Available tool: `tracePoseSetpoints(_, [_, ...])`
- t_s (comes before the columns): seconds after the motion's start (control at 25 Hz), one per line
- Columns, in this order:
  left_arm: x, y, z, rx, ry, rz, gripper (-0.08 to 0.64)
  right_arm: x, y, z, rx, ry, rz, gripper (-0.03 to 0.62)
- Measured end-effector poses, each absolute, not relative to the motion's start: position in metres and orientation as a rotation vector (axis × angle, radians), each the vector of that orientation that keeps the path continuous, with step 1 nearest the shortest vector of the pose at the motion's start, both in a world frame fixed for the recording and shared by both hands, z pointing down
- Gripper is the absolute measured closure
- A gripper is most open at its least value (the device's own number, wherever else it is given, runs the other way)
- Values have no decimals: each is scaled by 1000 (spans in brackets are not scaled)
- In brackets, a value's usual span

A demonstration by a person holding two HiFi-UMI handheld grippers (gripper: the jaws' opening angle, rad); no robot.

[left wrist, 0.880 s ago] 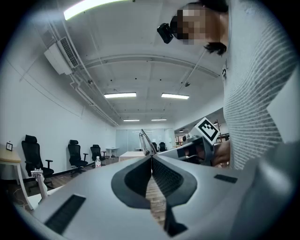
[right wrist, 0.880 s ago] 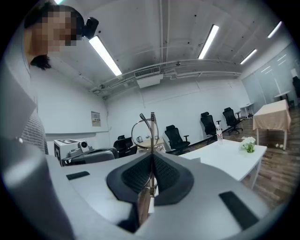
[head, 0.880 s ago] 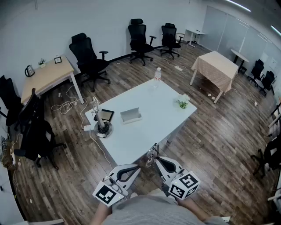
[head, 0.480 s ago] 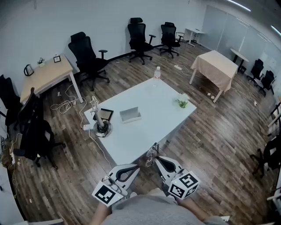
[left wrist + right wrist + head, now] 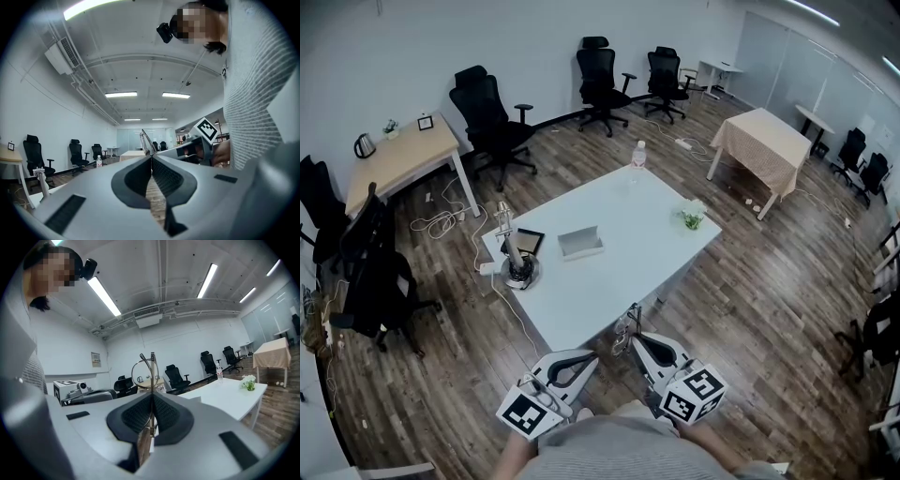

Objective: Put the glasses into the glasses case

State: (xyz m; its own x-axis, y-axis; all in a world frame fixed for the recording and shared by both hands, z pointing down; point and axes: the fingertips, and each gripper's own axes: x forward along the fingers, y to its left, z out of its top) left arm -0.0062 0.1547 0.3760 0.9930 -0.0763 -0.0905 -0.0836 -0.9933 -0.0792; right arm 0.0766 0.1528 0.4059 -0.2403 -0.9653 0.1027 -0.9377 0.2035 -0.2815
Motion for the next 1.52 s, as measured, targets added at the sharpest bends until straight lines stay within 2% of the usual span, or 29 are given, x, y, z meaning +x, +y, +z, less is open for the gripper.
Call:
tracePoseSetpoints(1.24, [-24, 132, 386, -3072, 174, 102, 548, 61, 126, 403, -1843, 2392, -430, 572])
tracePoseSetpoints(1.52, [-9, 109, 392, -3061, 177, 74, 548, 83, 95, 401, -1850, 2395, -417, 572])
